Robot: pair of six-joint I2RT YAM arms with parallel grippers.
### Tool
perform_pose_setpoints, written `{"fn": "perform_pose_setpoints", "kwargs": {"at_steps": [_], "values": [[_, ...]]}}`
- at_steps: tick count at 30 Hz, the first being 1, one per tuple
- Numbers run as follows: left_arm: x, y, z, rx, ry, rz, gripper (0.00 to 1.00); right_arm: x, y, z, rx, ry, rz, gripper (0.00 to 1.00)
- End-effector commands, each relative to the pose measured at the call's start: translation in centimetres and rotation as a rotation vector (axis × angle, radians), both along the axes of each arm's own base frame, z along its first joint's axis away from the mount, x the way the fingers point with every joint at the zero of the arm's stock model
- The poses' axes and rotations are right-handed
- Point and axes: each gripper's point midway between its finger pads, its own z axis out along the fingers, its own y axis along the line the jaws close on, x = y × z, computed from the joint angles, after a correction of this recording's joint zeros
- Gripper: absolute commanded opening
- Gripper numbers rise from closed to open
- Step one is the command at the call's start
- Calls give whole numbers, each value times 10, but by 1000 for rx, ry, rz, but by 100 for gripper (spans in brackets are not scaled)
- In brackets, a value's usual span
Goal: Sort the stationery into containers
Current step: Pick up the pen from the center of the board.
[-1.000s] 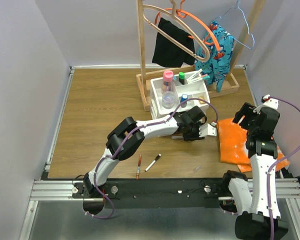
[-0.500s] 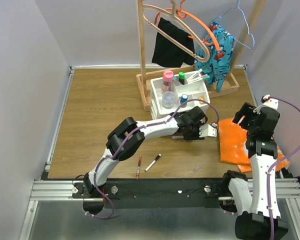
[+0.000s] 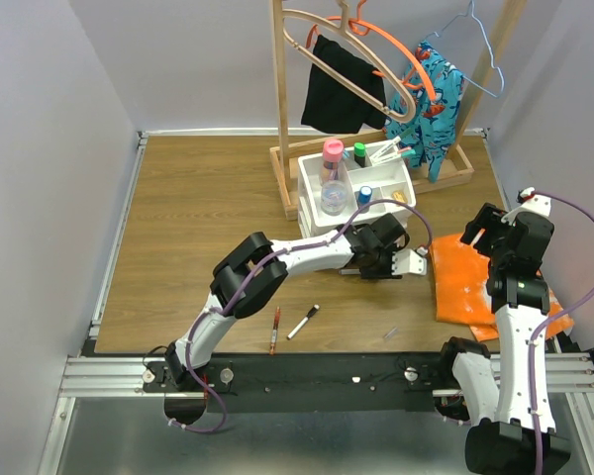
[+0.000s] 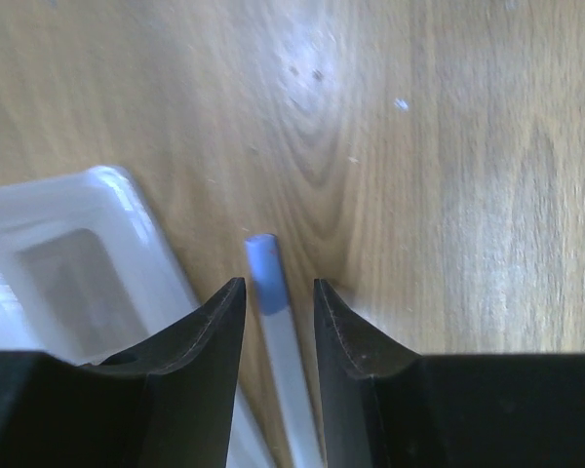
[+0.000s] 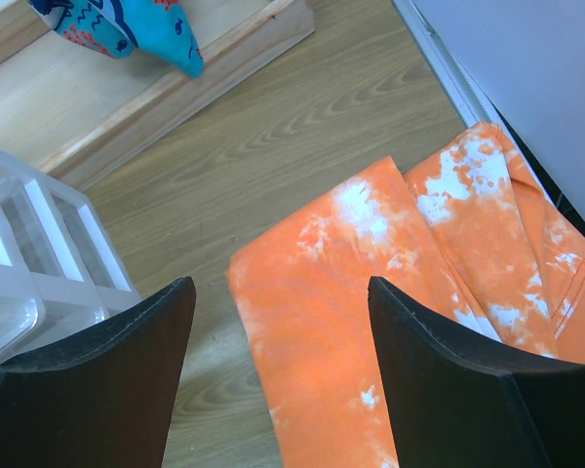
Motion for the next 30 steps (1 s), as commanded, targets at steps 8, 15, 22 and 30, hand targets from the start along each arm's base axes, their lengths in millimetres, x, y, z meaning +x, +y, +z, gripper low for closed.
{"fn": "perform_pose_setpoints", "kwargs": {"at_steps": [8, 15, 22, 30], "values": [[-28, 3, -17, 19, 51, -25, 42, 3, 1, 0, 4, -22, 8, 79], [-41, 4, -22, 29, 103, -53, 37, 3, 1, 1, 3, -24, 10, 79], [-48, 8, -21, 37, 135, -62, 22, 2, 1, 1, 3, -28, 8, 79], [-53, -2, 27, -28, 149, -82, 14, 1, 1, 4, 1, -29, 3, 79]]}}
